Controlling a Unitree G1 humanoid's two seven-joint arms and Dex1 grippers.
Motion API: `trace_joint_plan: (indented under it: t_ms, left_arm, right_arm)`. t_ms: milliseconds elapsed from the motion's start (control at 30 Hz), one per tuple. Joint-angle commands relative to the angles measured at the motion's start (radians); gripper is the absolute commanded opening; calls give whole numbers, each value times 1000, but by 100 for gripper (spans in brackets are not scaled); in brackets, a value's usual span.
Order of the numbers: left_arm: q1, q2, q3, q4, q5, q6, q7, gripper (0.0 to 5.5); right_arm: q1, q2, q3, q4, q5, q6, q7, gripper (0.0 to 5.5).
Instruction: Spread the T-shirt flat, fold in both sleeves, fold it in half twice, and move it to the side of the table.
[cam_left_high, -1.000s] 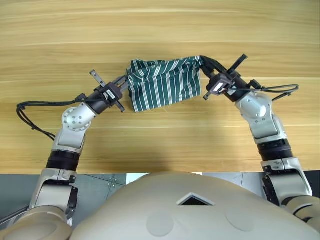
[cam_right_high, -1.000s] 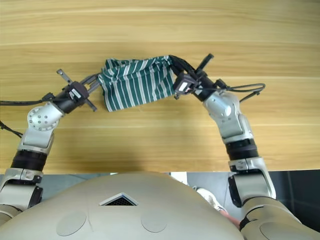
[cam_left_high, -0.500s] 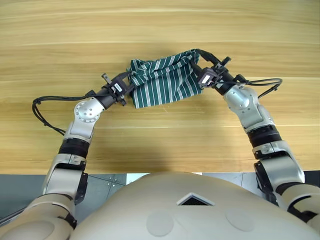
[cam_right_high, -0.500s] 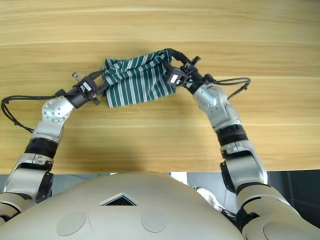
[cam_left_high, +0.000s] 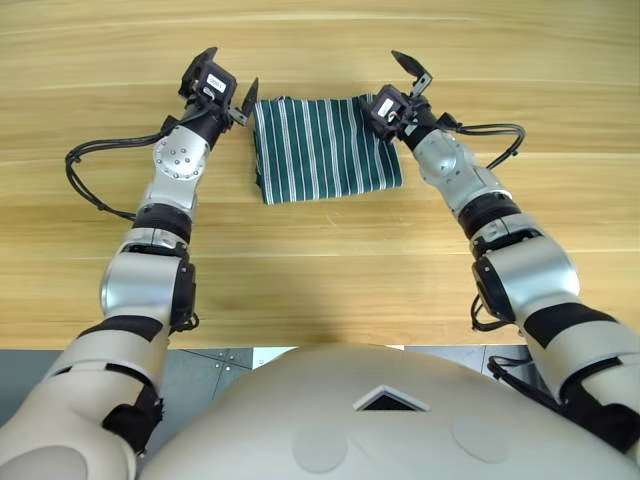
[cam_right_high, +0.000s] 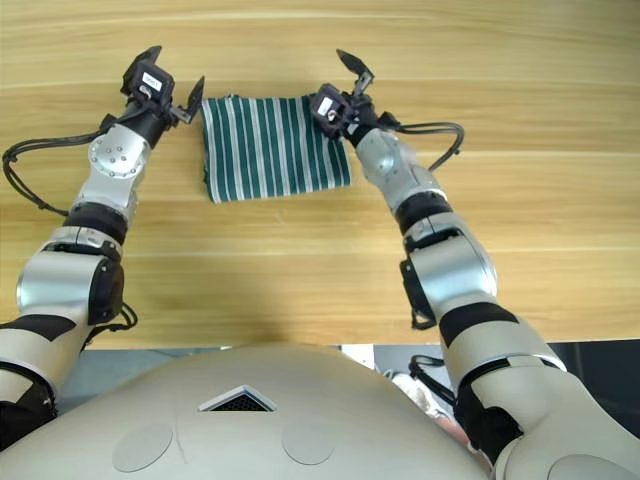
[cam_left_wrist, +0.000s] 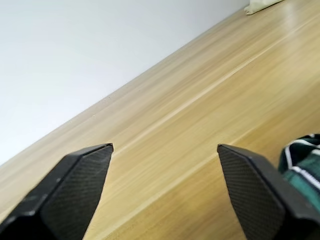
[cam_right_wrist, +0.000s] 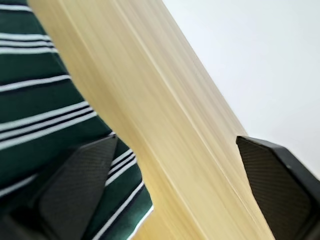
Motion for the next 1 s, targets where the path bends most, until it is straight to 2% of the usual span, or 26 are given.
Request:
trace_joint_plan:
  t_ms: [33,100,200,267,333,400,500,667,767,900,1000]
  left_arm:
    - [-45,0,17,103,21,76,87,444]
    - [-42,5,35,123,17,86,140,480]
    - [14,33,156,89,-85,-37,185,480]
    - [72,39,264,43,-194,-136,174,480]
    - [126,22,322,-5,-259,-207,156,480]
    - [178,-10,337,-51,-282,-257,145,480]
    - [225,-60,338,-86,-294,-271,134,480]
    - [248,-112,338,-102,-302,-253,121,480]
    - [239,-121,325,-115,-285,-257,116,480]
    - [238,-125,319,-146,-279,-255,110,480]
    - [245,-131,320,-165,-276,-258,113,480]
  right_arm:
    - [-55,4,-15,78,5,74,-73,497]
    - [-60,-6,-4,81,-14,82,-142,497]
    - [61,-6,-22,-169,31,-160,-193,497]
    - [200,11,-20,-454,115,-233,-119,497]
    - [300,22,14,-644,164,-221,-38,497]
    - [346,33,44,-697,162,-182,19,497]
    - [325,53,41,-575,171,-105,72,497]
    - [141,99,-51,-152,257,5,153,497]
    - [50,115,-116,7,311,120,226,497]
    - [17,90,-96,93,254,217,164,497]
    - [5,45,-139,129,270,294,78,497]
